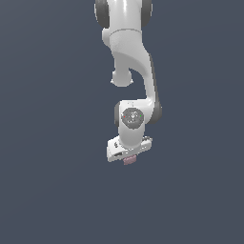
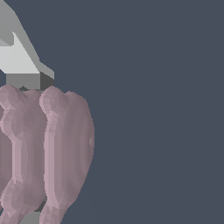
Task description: Pick up the object and move it to a goal position.
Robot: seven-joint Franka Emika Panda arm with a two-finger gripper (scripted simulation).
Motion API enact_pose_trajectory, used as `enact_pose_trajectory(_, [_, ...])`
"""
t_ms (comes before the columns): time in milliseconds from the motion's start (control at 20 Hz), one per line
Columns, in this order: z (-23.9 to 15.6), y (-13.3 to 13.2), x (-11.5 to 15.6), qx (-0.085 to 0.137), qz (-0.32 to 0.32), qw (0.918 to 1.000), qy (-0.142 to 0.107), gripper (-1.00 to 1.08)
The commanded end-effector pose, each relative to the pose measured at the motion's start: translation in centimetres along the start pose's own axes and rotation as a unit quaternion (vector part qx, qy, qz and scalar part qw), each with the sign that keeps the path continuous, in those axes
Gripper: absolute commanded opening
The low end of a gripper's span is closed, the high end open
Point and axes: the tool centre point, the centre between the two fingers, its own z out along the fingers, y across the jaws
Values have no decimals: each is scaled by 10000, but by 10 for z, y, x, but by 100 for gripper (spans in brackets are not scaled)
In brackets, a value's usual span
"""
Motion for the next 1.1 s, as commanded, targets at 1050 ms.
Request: enact_pose_trajectory(1050, [-22, 23, -33, -1, -1, 10000, 3, -100])
